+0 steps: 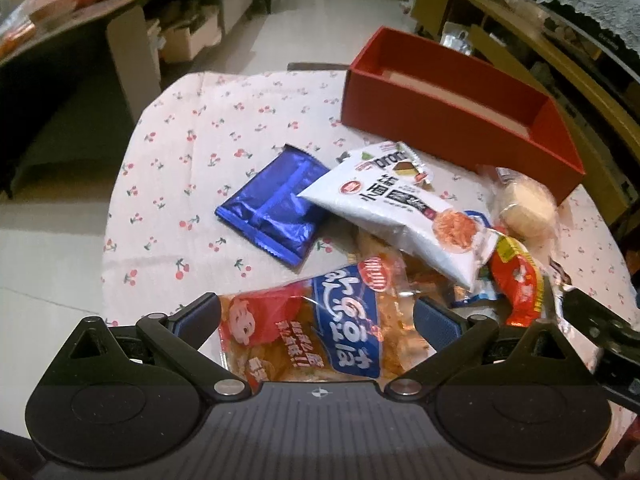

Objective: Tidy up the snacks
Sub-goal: 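Move both grippers toward the snack pile on the tablecloth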

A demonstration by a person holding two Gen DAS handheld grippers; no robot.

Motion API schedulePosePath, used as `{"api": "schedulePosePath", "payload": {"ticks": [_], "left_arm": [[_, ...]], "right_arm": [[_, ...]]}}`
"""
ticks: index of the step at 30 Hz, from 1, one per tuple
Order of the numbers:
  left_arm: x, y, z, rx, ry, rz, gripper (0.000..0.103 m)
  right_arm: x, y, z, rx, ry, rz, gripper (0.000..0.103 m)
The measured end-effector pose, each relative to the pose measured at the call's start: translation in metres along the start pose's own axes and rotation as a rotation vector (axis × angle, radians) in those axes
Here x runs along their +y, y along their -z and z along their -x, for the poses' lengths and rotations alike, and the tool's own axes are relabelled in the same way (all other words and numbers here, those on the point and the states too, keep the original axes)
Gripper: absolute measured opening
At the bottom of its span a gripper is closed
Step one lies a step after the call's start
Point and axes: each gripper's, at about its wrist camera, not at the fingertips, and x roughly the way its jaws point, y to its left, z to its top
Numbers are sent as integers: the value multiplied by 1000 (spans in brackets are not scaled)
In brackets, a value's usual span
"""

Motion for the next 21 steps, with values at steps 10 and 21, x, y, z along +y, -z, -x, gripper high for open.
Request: {"api": "schedulePosePath", "payload": {"ticks": [10, 21], "left_arm": [[-5, -15, -19, 47, 71, -54, 102], [-5, 1, -19, 111, 142, -61, 100]], "right_arm": [[0, -1, 3, 4, -33, -8, 103], [-3, -3, 4, 7, -50, -20, 103]]}}
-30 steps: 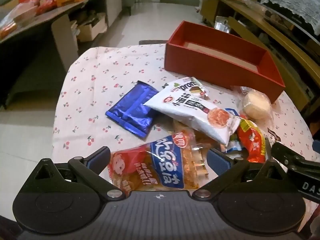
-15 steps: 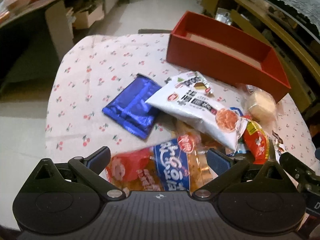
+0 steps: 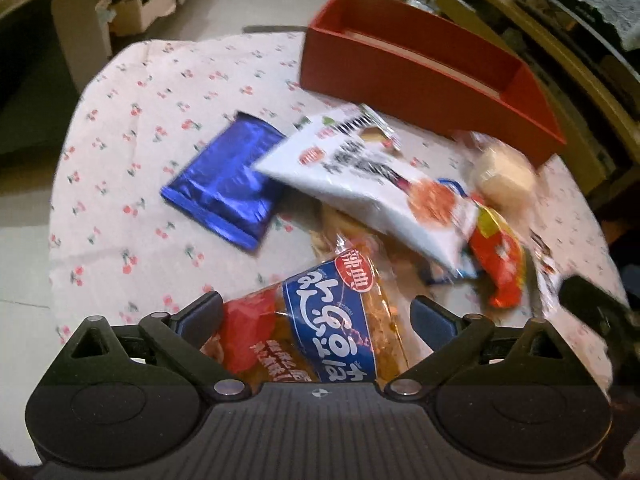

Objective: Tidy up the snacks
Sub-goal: 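Move both grippers toward the snack pile on the tablecloth, then grasp the blue-orange chip bag with left gripper while right grasps white spicy-strip packet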

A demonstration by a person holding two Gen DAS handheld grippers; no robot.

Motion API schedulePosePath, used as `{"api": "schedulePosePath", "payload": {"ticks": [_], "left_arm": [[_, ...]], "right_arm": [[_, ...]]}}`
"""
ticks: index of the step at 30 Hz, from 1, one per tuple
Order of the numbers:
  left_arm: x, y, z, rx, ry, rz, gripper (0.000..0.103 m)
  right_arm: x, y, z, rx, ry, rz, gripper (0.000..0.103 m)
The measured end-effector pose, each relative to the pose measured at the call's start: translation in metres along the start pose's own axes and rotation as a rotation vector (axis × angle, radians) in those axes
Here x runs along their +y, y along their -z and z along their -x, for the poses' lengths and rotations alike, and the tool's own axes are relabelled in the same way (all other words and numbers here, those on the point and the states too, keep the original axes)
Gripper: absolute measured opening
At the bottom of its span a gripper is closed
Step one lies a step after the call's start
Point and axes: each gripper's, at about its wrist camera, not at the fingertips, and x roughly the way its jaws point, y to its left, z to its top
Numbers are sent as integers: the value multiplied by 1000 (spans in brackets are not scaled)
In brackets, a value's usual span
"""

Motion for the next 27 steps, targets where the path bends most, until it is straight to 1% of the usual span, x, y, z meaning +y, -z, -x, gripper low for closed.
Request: {"api": "schedulePosePath", "payload": {"ticks": [4, 8, 12, 15, 16, 18, 21, 23, 25, 26, 27], "left_arm": [[-10, 19, 10, 62, 57, -44, 100], [-17, 30, 19, 96, 70, -104, 100], [-23, 31, 24, 105, 66, -175, 100], [-31, 29, 26, 104, 40, -315, 100], [-35, 27, 28, 100, 38, -383, 101], [-41, 26, 29, 111, 60, -495, 101], [-53, 34, 22, 169, 95, -696, 101], [-57, 42, 16, 196, 107, -795, 101], [-56, 47, 7, 203, 103, -856, 101], [-55, 47, -1, 211, 100, -866, 100], [-53, 47, -8, 227, 97, -860, 97]], "right_arm": [[-3, 0, 2, -3, -1, -9, 103], [-8, -1, 3, 0, -6, -33, 103], [-9, -1, 6, -2, -14, -41, 103], [-11, 0, 6, 3, -14, -44, 103], [-12, 0, 5, 6, -15, -46, 103], [-13, 1, 4, 15, -13, -49, 103], [-15, 3, 2, 36, -14, -55, 103], [-16, 5, -1, 49, -13, -55, 103], [-16, 6, -3, 64, -14, -55, 103], [-17, 6, -5, 69, -16, -57, 103], [-16, 6, -6, 74, -18, -57, 103]]}}
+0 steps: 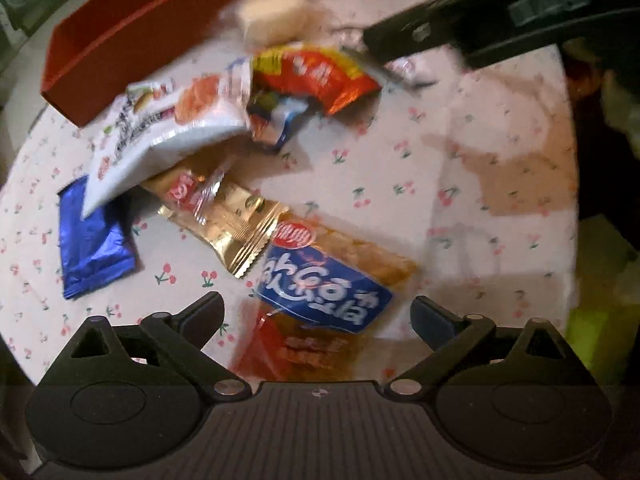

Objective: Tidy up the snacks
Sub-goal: 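Grasp the blue-orange chip bag with left gripper while right grasps white spicy-strip packet, then carry both held packets over the red tray with both grippers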

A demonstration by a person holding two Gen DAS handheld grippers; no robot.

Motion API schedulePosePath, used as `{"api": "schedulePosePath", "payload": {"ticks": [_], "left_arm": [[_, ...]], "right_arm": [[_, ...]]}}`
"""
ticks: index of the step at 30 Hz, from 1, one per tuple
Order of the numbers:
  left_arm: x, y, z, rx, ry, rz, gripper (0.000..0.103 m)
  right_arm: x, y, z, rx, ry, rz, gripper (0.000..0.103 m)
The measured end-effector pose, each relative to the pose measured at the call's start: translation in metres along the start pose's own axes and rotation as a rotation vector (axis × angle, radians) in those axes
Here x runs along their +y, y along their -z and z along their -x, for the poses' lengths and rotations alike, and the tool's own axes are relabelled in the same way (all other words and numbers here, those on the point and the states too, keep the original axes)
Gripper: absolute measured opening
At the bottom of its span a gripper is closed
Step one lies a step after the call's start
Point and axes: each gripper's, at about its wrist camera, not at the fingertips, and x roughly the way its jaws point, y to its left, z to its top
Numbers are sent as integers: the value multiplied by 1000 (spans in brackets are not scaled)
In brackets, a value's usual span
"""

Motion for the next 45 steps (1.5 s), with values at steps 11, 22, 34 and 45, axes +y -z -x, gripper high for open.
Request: {"api": "schedulePosePath", "payload": {"ticks": [11, 22, 34, 45], "left_arm": [[-20, 19, 8, -31, 10, 205, 68], [1, 25, 38, -130, 39, 402, 64], [28, 29, 23, -94, 73, 487, 65], [15, 19, 6, -44, -58, 420, 81]], "right_arm": [[7, -7, 8, -32, -34, 39, 103], [65, -68, -27, -13, -145, 439, 103], [113, -84, -124, 257, -319, 603, 92], [73, -75, -93, 257, -365, 396, 58]]}}
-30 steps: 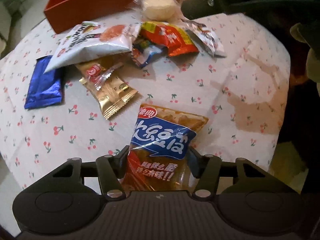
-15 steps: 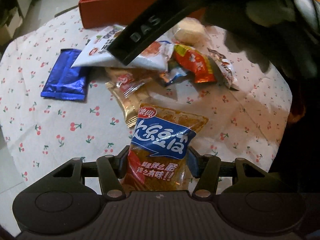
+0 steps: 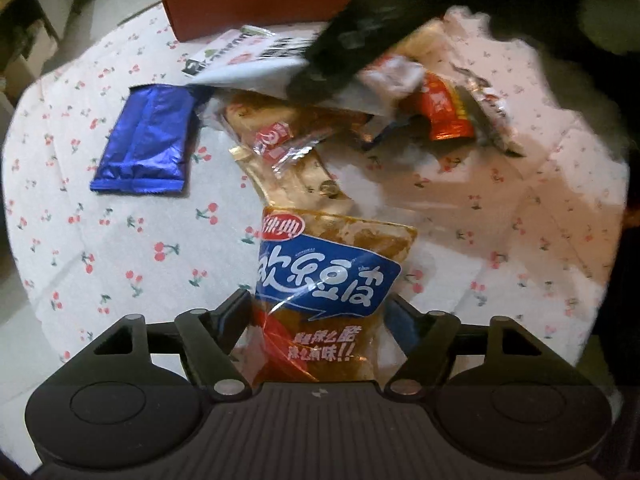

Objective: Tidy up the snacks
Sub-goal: 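Carry both held packets over the red tray with both grippers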

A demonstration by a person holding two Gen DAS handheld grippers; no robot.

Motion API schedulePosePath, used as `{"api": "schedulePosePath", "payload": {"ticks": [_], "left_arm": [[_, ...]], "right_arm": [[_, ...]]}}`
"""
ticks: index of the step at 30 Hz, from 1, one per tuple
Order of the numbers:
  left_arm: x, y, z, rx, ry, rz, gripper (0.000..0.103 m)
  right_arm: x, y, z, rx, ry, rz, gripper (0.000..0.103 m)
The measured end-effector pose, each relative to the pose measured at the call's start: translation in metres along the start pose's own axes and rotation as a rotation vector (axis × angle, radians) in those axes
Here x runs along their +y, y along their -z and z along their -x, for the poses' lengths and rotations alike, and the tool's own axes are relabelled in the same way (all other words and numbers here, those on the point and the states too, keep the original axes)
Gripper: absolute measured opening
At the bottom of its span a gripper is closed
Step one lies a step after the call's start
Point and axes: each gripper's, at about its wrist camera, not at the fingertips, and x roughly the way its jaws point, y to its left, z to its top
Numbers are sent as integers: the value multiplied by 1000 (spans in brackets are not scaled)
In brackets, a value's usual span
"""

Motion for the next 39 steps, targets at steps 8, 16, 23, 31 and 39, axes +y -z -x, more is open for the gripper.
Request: {"api": "schedulePosePath", "payload": {"ticks": [8, 16, 23, 31, 39], "left_arm": [[4, -5, 1, -9, -17, 64, 75], [-10, 2, 11, -48, -57, 95, 61], [-11, 3, 23, -111, -44, 150, 60], [-3, -4, 37, -175, -46, 199, 60], [-4, -24, 49, -249, -38, 207, 60]], "right_arm": [[6, 37, 46, -86, 12, -83, 58], [9, 83, 65, -99, 84, -142, 58], [17, 97, 74, -136, 101, -158, 57], [21, 102, 85, -192, 109, -184, 55], [19, 96, 98, -269, 130, -215, 55]]}}
